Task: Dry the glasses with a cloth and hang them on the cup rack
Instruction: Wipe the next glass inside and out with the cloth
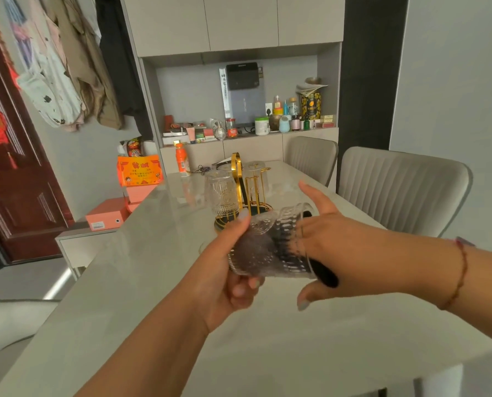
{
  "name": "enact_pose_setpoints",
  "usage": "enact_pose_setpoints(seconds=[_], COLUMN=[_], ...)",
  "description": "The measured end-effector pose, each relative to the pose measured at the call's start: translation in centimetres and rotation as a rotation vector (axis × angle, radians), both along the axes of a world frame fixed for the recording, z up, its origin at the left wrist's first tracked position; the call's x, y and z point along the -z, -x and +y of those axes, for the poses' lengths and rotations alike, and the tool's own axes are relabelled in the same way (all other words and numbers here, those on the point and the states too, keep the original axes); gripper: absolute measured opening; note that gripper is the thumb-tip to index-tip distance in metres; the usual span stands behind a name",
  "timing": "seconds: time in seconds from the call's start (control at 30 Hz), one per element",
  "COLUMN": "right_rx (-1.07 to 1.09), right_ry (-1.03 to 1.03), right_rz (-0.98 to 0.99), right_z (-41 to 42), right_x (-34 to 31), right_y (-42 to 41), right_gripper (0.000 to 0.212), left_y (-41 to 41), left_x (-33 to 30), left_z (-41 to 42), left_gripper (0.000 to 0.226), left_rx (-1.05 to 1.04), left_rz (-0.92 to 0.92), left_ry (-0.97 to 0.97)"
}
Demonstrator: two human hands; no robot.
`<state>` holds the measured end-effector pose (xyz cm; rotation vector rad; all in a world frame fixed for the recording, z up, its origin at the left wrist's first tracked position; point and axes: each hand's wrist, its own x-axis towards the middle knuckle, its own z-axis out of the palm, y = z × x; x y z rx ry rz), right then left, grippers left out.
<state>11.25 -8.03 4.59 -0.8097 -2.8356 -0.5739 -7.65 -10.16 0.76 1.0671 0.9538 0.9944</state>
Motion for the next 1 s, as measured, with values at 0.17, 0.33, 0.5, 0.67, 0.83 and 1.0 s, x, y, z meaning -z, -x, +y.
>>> enact_pose_setpoints(seconds=[0.17,0.33,0.5,0.67,0.83,1.0], right_rx=[-0.122,-0.245,-0.014,0.019,-0.145,-0.192], right_ry=[0.74,1.439,0.9,-0.066,0.819,1.343], right_rz=[0.382,0.792,0.585,-0.015,0.548,0.807], right_z=[-0.5,0.2,-0.2,0.7,0.1,0.0], right_x=[-1.1,-0.1,-0.3,0.8,-0.3,-0.6], right_y=[-0.4,-0.7,-1.4,-0.2,-0.6,-1.0], right_gripper=[0.051,0.052,0.025,0.061,0.054,0.043], left_y=[-0.8,-0.1,1.6,0.2,-0.5,0.0], left_x=[1.4,1.9,1.2,0.1,0.6,1.5], left_z=[0.0,0.8,0.9,0.5,0.5,1.0], left_gripper=[0.054,0.061,0.065,0.048,0.062,0.058], left_rx=[-0.141,-0.198,0.011,0.025,-0.1,-0.139], left_rz=[-0.02,0.233,0.236,0.041,-0.023,0.206], left_ry=[-0.279,-0.686,-0.438,-0.164,-0.319,-0.56])
